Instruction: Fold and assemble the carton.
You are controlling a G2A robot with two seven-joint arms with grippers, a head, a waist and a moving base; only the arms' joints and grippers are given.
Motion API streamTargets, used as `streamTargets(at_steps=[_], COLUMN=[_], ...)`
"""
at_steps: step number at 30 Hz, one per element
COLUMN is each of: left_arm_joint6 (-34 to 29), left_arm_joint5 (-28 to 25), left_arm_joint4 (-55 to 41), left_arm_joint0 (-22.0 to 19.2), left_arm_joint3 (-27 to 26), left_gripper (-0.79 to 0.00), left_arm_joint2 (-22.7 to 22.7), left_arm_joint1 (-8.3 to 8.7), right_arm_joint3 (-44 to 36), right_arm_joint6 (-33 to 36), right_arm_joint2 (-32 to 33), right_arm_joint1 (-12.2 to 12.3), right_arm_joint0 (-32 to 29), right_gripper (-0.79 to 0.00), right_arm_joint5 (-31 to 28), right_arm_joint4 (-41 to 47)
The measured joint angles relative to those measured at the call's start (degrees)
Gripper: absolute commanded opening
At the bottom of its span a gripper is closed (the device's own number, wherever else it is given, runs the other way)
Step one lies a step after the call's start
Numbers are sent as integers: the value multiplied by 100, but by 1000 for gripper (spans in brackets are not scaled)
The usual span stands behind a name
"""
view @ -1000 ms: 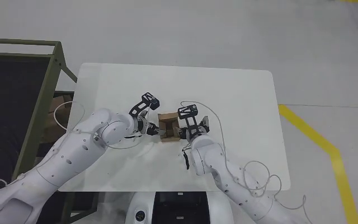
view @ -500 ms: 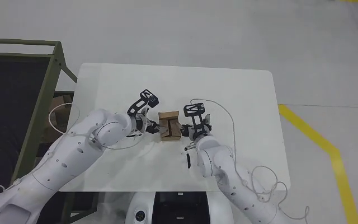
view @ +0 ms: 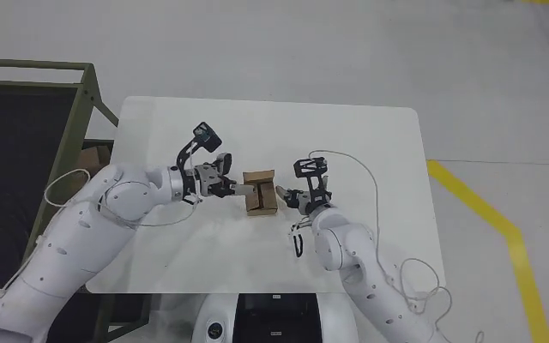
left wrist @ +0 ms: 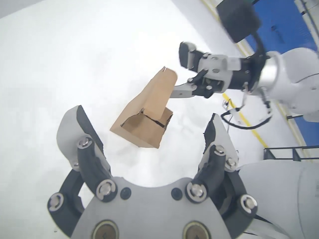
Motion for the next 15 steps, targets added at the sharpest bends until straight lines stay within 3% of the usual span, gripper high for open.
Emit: streamTargets(at_steps=[8,15], left_arm_joint6=[68,267], left_arm_joint5=[-884,-757], left_arm_joint4=[-371,146], left_arm_joint0=[-97,-459], left_arm_joint3=[152,249], left_gripper=[0,0], left_arm_joint2=[26,366], left_arm_joint1=[-65,-216], right_arm_joint3=[66,102], right_arm_joint6=[-40,-99], right_arm_joint2=[119,239], right_arm_joint1=[-8,-7], right_arm_joint0=[-61,-137], right_gripper=[0,0], right_arm_joint5=[-123,-258], right_arm_joint4=[62,158])
